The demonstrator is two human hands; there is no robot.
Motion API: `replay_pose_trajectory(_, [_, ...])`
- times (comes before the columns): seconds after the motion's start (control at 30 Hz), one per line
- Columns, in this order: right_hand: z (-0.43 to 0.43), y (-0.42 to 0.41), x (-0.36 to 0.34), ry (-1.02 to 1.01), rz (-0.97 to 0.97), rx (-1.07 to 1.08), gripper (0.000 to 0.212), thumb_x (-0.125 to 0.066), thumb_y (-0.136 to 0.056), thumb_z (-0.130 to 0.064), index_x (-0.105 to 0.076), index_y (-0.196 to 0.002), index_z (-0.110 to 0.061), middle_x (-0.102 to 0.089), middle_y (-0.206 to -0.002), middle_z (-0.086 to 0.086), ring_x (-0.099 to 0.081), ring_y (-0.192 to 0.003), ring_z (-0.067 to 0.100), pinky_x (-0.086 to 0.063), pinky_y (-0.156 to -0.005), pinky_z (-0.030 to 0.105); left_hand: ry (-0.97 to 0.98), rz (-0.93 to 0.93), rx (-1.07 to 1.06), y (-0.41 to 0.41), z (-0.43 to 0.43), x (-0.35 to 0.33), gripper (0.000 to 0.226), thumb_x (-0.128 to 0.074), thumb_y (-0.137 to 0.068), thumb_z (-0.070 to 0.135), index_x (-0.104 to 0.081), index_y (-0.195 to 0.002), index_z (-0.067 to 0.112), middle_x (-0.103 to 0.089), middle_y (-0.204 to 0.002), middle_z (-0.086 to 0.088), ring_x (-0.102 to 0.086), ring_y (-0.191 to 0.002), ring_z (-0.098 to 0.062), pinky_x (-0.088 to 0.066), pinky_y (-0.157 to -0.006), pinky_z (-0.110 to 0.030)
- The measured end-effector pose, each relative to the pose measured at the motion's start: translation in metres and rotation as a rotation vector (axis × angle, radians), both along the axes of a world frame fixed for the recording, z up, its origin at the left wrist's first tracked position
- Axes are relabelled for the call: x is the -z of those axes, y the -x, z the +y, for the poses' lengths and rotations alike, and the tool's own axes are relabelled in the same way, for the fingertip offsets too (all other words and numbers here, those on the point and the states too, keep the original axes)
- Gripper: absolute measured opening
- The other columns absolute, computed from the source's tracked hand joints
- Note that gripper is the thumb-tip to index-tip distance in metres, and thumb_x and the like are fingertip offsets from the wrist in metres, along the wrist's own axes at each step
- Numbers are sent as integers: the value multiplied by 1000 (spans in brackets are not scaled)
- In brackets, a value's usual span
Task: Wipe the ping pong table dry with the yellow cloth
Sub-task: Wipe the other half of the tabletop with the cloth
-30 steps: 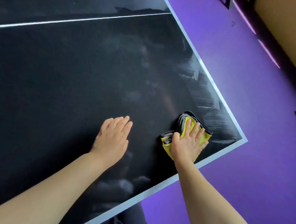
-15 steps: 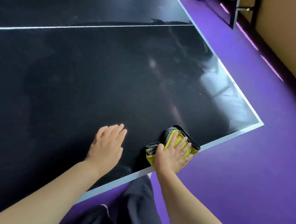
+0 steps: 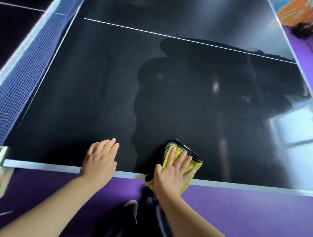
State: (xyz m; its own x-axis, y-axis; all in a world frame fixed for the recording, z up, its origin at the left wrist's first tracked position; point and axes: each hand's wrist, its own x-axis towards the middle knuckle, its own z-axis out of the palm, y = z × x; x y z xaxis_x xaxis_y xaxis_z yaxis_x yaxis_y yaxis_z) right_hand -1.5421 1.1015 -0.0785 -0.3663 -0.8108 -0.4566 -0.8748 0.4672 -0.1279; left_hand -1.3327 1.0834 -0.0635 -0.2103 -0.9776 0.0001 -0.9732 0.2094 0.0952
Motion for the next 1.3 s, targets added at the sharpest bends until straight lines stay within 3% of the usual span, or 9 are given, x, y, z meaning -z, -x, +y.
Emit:
replay_pose_trajectory(0.23, [0, -1, 2, -12, 30, -118, 77, -25, -95, -47, 22, -152, -27, 26, -160, 13, 28, -145, 34, 14, -116, 59, -57, 8, -205, -22, 33, 5, 68, -91, -37, 7, -70, -102, 2, -67, -111, -14, -64, -97, -31, -30, -89, -40])
replay_pose_trajectory(0.37, [-1, -7, 6, 16, -19, -270, 80, 5, -70, -48, 30, -143, -26, 26, -160, 13, 28, -145, 34, 17, -114, 59, -67, 7, -270, -12, 41, 5, 66, -89, -41, 7, -69, -104, 3, -67, -112, -13, -63, -98, -30, -30, -89, -38])
replay_pose_trajectory(0.47, [-5, -16, 11, 29, -26, -379, 81, 5, -68, -47, 31, -141, -24, 25, -160, 14, 31, -144, 35, 20, -112, 60, -57, 2, -289, -9, 45, 3, 66, -87, -42, 6, -69, -105, 3, -67, -113, -13, -63, -98, -30, -29, -92, -38])
replay_pose_trajectory(0.6, [-14, -40, 17, 49, -36, -533, 80, 3, -70, -48, 26, -143, -26, 28, -156, 13, 38, -137, 29, 23, -110, 61, -67, 1, -335, -20, 47, -10, 64, -85, -49, 9, -67, -110, 3, -65, -117, -13, -63, -101, -30, -47, -90, -45])
replay_pose_trajectory(0.67, [-15, -58, 22, 78, -18, -584, 81, -5, -74, -49, 15, -149, -24, 21, -157, 14, 30, -141, 32, 18, -112, 62, -70, -7, -371, -32, 47, -18, 64, -84, -52, 10, -66, -112, 3, -64, -119, -14, -62, -103, -30, -48, -89, -47])
replay_pose_trajectory(0.8, [-20, -106, 26, 152, -7, -665, 80, -33, -76, -48, -33, -150, -16, -26, -156, 21, -10, -146, 40, -6, -112, 65, -52, -24, -446, -71, 49, -34, 63, -81, -58, 13, -64, -117, 4, -61, -124, -14, -60, -108, -30, -47, -91, -46])
replay_pose_trajectory(1.03, [-18, -207, 22, 145, 9, -783, 79, -22, -82, -50, -8, -154, -22, 7, -157, 17, 11, -147, 38, 9, -114, 63, 16, 19, -513, -159, 52, -58, 61, -76, -64, 11, -59, -123, 5, -55, -133, -11, -50, -115, -27, -35, -97, -42])
replay_pose_trajectory(1.17, [-20, -279, 17, 51, -4, -854, 76, 2, -79, -51, 27, -147, -27, 38, -148, 12, 43, -133, 33, 23, -110, 61, 83, -6, -445, -223, 49, -80, 61, -73, -67, 13, -57, -126, 3, -52, -135, -14, -46, -118, -28, -31, -102, -43])
replay_pose_trajectory(1.3, [-21, -359, 11, 29, -53, -916, 71, -17, -96, -49, 29, -147, -28, 40, -150, 11, 38, -140, 35, 22, -111, 61, 94, -78, -414, -286, 46, -99, 61, -71, -73, 15, -53, -130, 3, -48, -138, -17, -46, -124, -32, -27, -107, -44])
